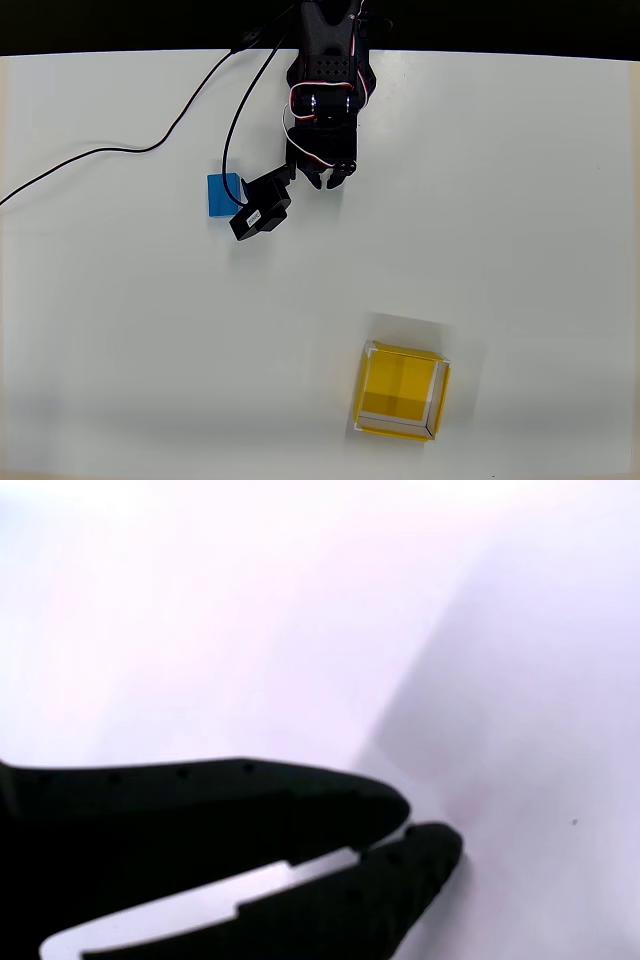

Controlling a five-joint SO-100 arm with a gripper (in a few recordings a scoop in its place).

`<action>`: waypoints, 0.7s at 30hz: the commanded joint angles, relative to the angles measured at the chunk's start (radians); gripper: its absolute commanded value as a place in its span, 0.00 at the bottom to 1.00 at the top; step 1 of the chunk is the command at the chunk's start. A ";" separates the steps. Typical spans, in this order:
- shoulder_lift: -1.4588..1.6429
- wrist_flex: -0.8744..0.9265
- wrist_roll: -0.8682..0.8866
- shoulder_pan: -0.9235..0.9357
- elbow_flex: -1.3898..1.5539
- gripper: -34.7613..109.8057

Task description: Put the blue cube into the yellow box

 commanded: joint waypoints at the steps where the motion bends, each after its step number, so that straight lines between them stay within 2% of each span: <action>1: 0.026 0.014 0.002 -0.012 0.028 0.27; 19: 0.029 0.014 0.002 -0.018 0.028 0.27; 21: 0.029 0.015 -0.005 -0.018 0.028 0.24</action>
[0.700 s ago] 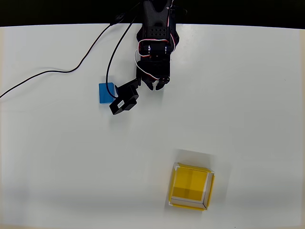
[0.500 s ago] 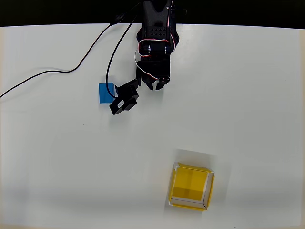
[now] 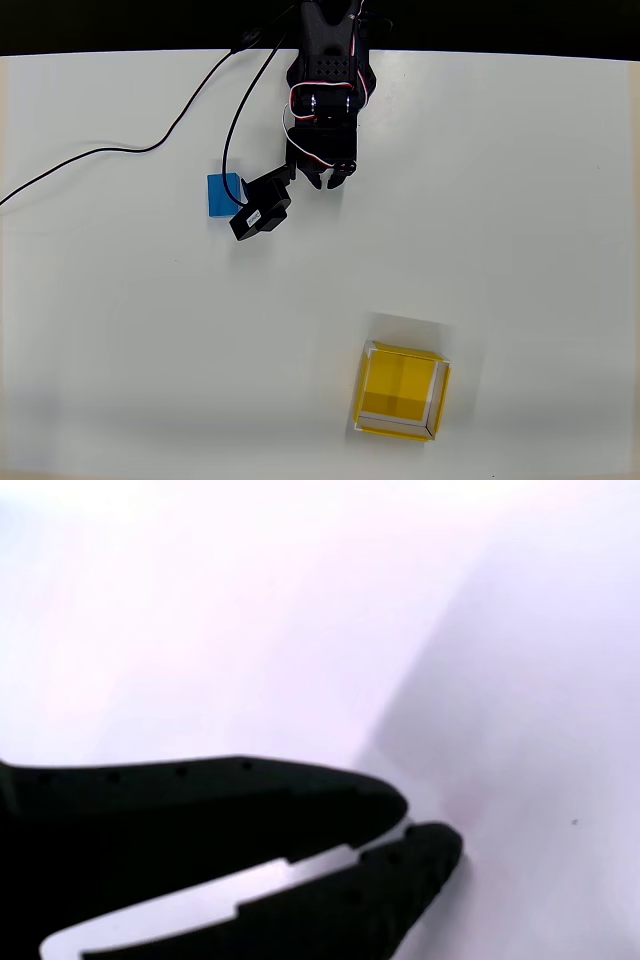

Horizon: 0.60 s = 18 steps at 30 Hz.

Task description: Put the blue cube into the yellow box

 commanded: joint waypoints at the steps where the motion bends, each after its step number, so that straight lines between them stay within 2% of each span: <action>1: 0.029 0.015 -0.012 -0.015 0.028 0.24; 7: 0.029 0.018 -0.038 -0.026 0.028 0.25; 12: -0.009 -0.034 -0.071 -0.026 -0.012 0.31; 18: -0.305 -0.104 0.031 -0.025 -0.344 0.38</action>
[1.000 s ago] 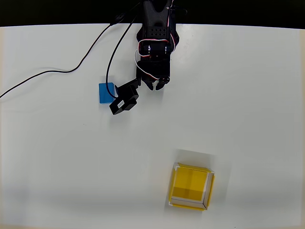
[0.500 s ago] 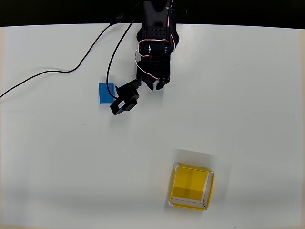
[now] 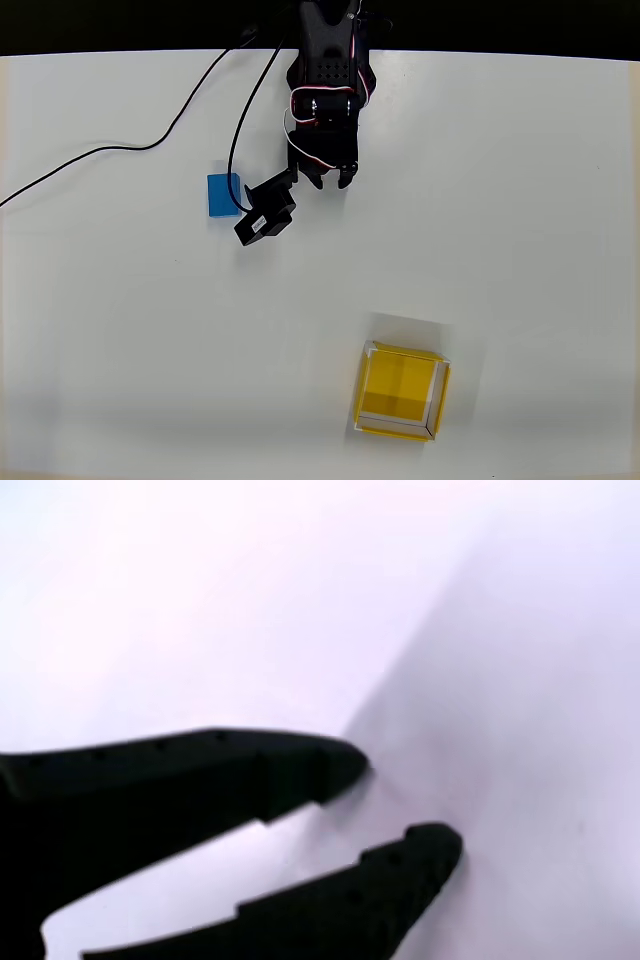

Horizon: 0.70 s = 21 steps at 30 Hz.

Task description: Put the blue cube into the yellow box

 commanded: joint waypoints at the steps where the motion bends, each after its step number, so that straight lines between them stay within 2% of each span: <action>1: -0.156 -0.020 0.055 -0.006 -0.331 0.39; 6: -0.362 0.054 0.048 0.060 -0.647 0.46; 12: -0.495 0.098 -0.121 0.187 -0.925 0.52; 21: -0.686 0.161 -0.318 0.425 -1.243 0.56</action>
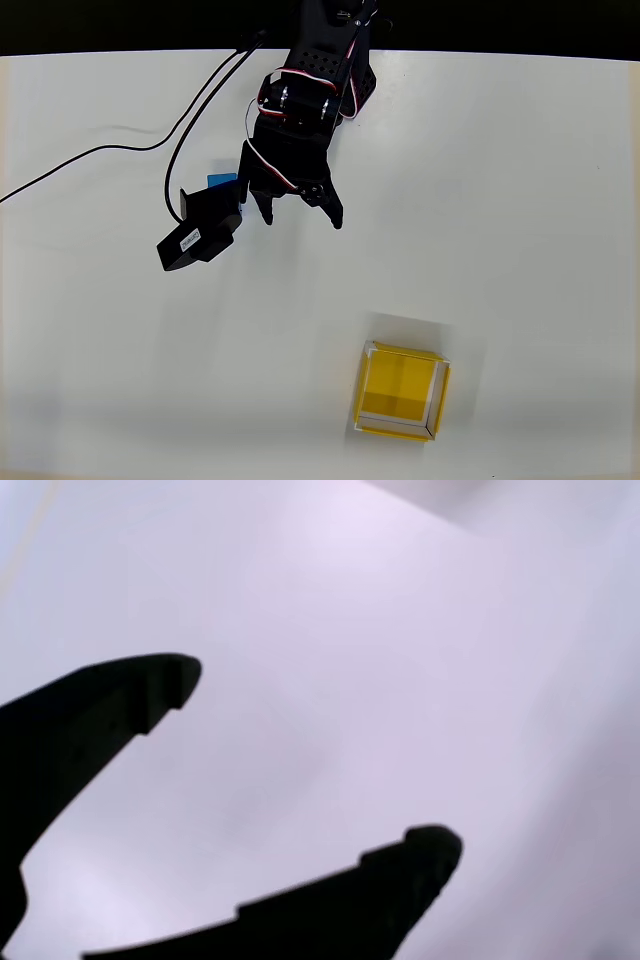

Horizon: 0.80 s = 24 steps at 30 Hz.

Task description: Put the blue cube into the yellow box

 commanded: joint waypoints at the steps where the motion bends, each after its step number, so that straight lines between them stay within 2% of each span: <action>1: -0.044 0.011 -0.089 0.121 -0.204 0.56; 13: -0.192 0.052 -0.319 0.414 -0.268 0.58; 24: -0.195 0.075 -0.449 0.551 -0.094 0.57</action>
